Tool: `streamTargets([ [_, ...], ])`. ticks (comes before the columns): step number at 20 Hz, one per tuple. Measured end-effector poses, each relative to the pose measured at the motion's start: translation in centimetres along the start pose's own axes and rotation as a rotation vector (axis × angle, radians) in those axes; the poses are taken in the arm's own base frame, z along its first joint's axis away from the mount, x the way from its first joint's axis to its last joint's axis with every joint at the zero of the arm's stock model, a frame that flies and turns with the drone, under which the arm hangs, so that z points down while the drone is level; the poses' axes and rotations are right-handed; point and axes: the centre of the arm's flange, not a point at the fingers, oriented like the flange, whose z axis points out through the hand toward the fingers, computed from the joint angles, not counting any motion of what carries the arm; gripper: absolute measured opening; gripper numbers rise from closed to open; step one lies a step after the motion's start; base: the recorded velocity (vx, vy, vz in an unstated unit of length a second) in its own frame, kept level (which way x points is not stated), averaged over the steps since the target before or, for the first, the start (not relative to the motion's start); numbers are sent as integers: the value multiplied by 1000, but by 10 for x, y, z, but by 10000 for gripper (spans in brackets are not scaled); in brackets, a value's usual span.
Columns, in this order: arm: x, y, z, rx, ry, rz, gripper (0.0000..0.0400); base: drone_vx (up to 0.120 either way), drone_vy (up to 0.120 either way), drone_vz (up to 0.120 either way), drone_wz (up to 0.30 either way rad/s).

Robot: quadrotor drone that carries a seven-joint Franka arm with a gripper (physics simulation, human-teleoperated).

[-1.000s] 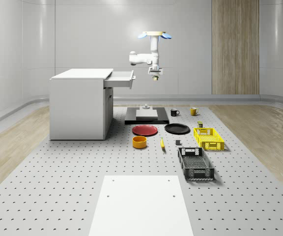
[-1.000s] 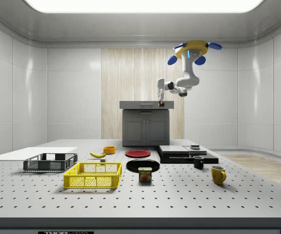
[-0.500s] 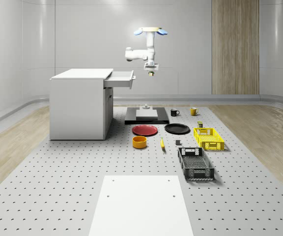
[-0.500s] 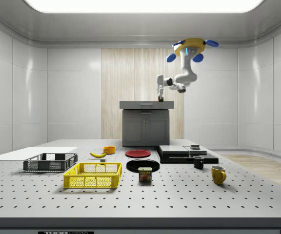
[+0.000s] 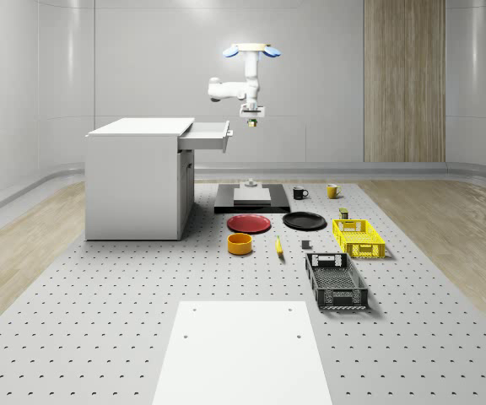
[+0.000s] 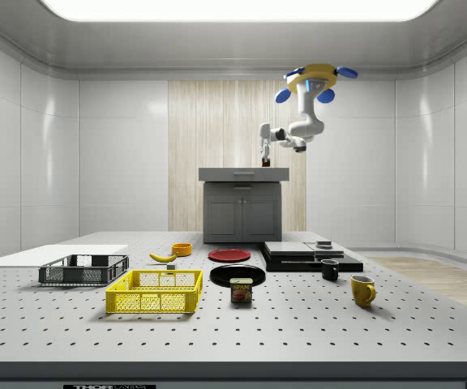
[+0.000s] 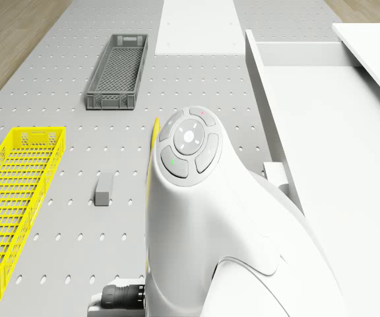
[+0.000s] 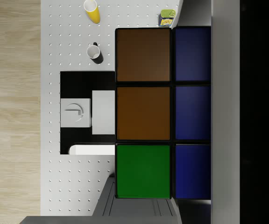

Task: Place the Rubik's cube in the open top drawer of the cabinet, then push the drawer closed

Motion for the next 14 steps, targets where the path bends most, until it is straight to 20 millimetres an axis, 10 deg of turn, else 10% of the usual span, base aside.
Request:
streamTargets([
  [14, 0, 0, 0, 0, 0, 0, 325, 0, -120, 0, 0],
])
